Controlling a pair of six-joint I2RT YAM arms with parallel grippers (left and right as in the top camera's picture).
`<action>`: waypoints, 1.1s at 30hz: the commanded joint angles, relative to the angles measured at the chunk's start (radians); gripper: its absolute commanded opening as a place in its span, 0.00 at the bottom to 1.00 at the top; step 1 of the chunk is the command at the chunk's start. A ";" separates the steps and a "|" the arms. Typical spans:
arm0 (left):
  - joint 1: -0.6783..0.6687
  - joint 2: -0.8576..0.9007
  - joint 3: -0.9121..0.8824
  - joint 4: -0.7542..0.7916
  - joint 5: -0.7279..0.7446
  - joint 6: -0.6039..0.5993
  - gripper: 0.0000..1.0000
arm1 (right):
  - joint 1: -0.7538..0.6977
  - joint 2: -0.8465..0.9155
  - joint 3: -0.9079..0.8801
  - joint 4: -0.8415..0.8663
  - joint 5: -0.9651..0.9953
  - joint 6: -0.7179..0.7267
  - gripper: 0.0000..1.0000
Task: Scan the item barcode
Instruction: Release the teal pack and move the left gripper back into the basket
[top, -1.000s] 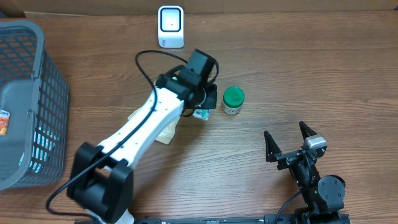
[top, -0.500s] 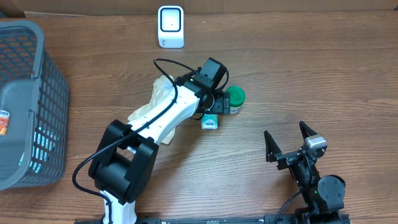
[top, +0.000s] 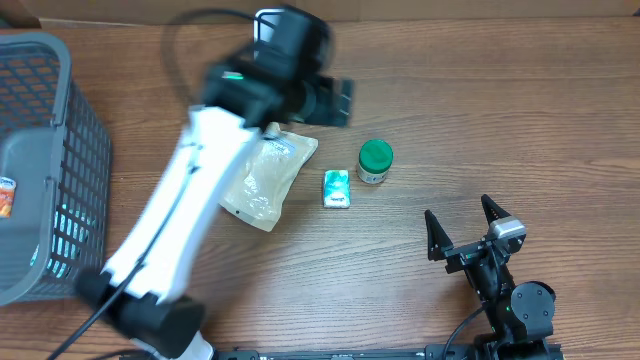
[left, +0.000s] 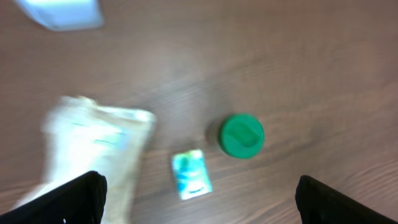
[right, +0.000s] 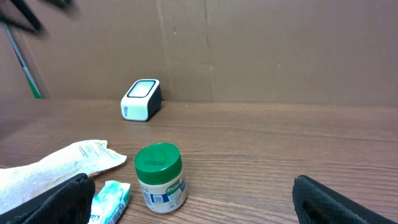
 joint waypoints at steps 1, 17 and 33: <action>0.137 -0.080 0.098 -0.076 -0.004 0.092 0.99 | -0.004 -0.012 -0.010 0.004 0.001 -0.001 1.00; 1.083 -0.177 0.000 -0.154 0.000 0.038 1.00 | -0.004 -0.011 -0.010 0.004 0.001 -0.001 1.00; 1.248 0.024 -0.417 0.379 -0.021 0.446 1.00 | -0.004 -0.012 -0.010 0.004 0.001 -0.001 1.00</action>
